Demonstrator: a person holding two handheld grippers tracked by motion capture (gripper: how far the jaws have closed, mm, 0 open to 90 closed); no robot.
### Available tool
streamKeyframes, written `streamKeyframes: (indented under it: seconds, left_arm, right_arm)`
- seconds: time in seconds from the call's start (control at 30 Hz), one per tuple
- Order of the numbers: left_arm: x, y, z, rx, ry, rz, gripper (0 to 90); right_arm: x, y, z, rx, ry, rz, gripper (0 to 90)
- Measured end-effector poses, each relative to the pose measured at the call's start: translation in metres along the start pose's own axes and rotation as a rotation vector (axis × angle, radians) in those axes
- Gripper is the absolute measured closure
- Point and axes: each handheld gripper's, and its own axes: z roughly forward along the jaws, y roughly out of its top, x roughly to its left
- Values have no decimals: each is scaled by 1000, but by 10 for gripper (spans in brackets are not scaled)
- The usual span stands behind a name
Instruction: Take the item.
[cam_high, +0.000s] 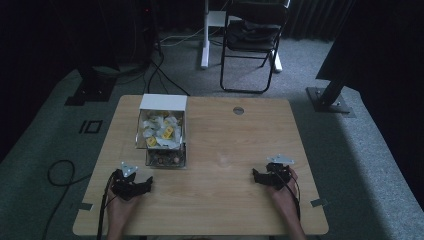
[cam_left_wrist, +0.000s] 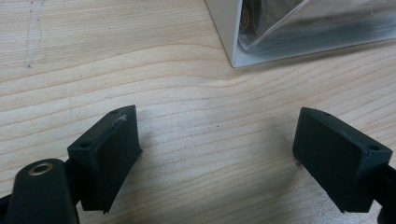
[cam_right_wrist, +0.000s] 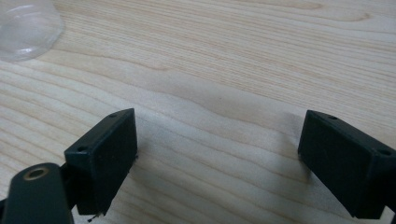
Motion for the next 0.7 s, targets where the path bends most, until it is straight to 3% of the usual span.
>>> streamKeyframes:
  seconds: [0.37, 0.53, 0.7]
  left_arm:
    - [0, -1, -3, -7, -8, 4, 226]
    - [2, -2, -6, -10, -28, 23, 324]
    - [3, -2, -10, -12, -59, -1, 378]
  right_arm:
    - [-3, 1, 1, 0, 18, -14, 116]
    - [-4, 1, 1, 0, 23, -19, 117]
    - [-4, 1, 1, 0, 24, -20, 117]
